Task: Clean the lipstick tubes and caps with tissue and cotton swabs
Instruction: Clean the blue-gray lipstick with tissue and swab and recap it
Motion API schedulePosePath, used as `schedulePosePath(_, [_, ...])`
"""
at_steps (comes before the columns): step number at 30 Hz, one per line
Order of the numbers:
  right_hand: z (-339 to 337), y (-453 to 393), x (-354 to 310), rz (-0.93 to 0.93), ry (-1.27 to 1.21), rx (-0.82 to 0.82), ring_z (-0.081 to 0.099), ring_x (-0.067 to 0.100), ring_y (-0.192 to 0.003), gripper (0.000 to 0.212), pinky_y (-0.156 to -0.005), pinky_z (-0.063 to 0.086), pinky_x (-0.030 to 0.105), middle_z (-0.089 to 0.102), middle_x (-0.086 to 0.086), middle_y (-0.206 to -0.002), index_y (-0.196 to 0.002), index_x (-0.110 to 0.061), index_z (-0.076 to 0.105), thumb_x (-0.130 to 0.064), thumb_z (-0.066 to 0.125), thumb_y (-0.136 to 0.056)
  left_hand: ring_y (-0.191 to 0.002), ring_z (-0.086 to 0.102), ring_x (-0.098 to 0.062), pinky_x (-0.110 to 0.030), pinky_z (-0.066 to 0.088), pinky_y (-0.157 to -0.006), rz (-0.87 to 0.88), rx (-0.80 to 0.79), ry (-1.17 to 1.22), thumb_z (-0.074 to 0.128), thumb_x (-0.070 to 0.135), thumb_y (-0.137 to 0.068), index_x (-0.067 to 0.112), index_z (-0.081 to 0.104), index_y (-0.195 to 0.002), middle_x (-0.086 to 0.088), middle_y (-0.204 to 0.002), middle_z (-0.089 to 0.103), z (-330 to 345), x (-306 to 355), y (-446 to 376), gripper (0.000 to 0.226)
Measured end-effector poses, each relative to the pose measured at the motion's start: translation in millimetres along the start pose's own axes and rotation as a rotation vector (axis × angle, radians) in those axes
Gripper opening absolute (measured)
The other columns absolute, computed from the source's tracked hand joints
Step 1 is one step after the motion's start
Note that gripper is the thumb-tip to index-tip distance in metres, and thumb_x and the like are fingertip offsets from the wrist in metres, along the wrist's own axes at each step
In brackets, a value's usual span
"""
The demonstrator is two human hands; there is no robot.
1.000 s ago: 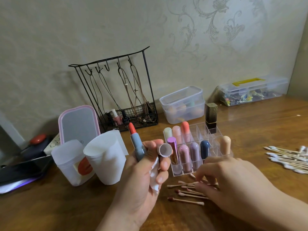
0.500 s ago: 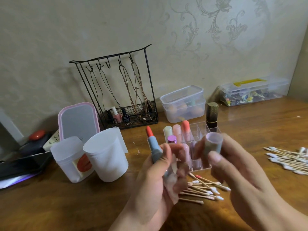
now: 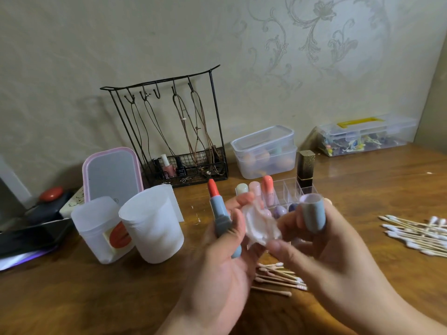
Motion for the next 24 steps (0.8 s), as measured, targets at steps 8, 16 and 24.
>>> schedulePosePath(8, [0.9,21.8,-11.2,-0.147,-0.120,0.038,0.067,0.023,-0.069,0.029,-0.066,0.057,0.043,0.069,0.006,-0.075,-0.080,-0.045,0.061,-0.019,0.071,-0.073,-0.084,0.068,-0.010,-0.018,0.052,-0.068,0.138,0.177,-0.667,0.071,0.037,-0.070,0.053,0.067,-0.079,0.006,-0.082,0.071,-5.9,18.4,11.4,0.019])
schedulePosePath(16, [-0.1,19.9,-7.1,-0.084,-0.185,0.047,0.072,0.020,-0.073,0.025,-0.062,0.057,0.037,0.071,0.003,-0.081,-0.084,-0.040,0.063,-0.046,0.081,-0.068,-0.075,0.062,0.009,-0.005,0.045,-0.054,0.134,0.079,-0.767,0.062,0.040,-0.070,0.071,0.056,-0.070,0.026,-0.071,0.067,16.7,26.2,15.0,0.031])
schedulePosePath(24, [9.0,11.4,12.0,0.090,-0.654,-0.097,0.066,0.021,-0.061,0.047,-0.053,0.053,0.027,0.064,0.009,-0.067,-0.072,-0.021,0.054,-0.033,0.095,-0.051,-0.075,0.071,-0.011,-0.019,0.054,-0.061,0.114,0.057,-0.559,0.068,0.029,-0.066,0.035,0.075,-0.090,0.000,-0.085,0.074,3.8,22.8,6.7,0.026])
Point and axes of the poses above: each hand's wrist, its own y-axis away from the middle knuckle, its own z-axis out of the palm, x = y × z, the point moved 10 cm from there along -y, towards the middle knuckle
